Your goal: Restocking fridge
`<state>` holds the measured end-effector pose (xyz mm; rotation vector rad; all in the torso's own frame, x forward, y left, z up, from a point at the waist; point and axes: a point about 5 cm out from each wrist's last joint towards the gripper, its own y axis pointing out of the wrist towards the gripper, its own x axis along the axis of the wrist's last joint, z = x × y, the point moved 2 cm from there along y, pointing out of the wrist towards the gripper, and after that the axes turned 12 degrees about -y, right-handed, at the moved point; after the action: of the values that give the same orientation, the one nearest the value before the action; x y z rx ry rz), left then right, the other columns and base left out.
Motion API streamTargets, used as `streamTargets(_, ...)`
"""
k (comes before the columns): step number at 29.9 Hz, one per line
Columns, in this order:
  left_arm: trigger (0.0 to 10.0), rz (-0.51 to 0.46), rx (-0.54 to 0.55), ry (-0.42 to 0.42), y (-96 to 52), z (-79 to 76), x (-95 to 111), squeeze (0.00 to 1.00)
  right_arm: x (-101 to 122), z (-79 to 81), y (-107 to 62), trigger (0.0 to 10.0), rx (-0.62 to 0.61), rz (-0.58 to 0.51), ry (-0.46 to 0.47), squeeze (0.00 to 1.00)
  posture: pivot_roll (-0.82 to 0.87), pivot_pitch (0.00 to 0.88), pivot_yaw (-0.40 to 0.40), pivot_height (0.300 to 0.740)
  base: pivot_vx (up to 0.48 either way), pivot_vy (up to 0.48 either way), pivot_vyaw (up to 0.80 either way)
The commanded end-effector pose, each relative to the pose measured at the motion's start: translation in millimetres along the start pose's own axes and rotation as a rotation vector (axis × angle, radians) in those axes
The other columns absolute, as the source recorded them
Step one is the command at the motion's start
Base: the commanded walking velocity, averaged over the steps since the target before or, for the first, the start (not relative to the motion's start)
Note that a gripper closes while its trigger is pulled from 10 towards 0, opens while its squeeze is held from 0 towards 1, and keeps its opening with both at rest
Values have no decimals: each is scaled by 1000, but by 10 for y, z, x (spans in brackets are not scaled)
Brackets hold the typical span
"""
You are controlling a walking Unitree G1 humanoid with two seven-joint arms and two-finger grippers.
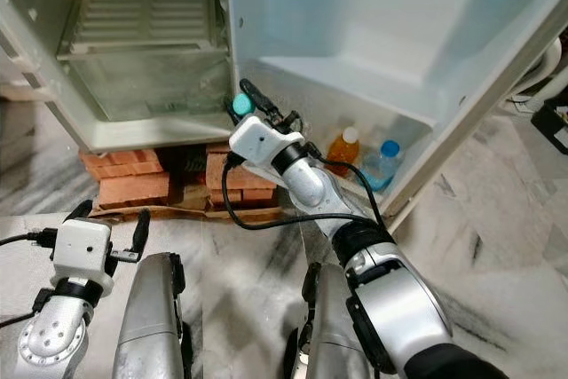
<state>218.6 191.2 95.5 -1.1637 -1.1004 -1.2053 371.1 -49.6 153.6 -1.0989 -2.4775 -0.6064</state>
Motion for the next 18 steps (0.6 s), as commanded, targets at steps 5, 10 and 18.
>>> streamTargets(5, 10000, 18, 35, 26, -138, 78, 56, 0, -120, 87, -83, 10000, 26, 46, -85, 0, 261, 320, -121, 546, 0, 0, 0)
streamTargets(10, 10000, 30, 57, 22, -208, 98, 51, 0, -72, 69, -56, 10000, 11, 12, -115, 0, 265, 329, -129, 546, 0, 0, 0)
streamTargets(18, 10000, 51, 64, 29, -304, 87, 66, 0, -129, -29, 26, 10000, -51, 110, 38, 0, 267, 371, -132, 546, 0, 0, 0)
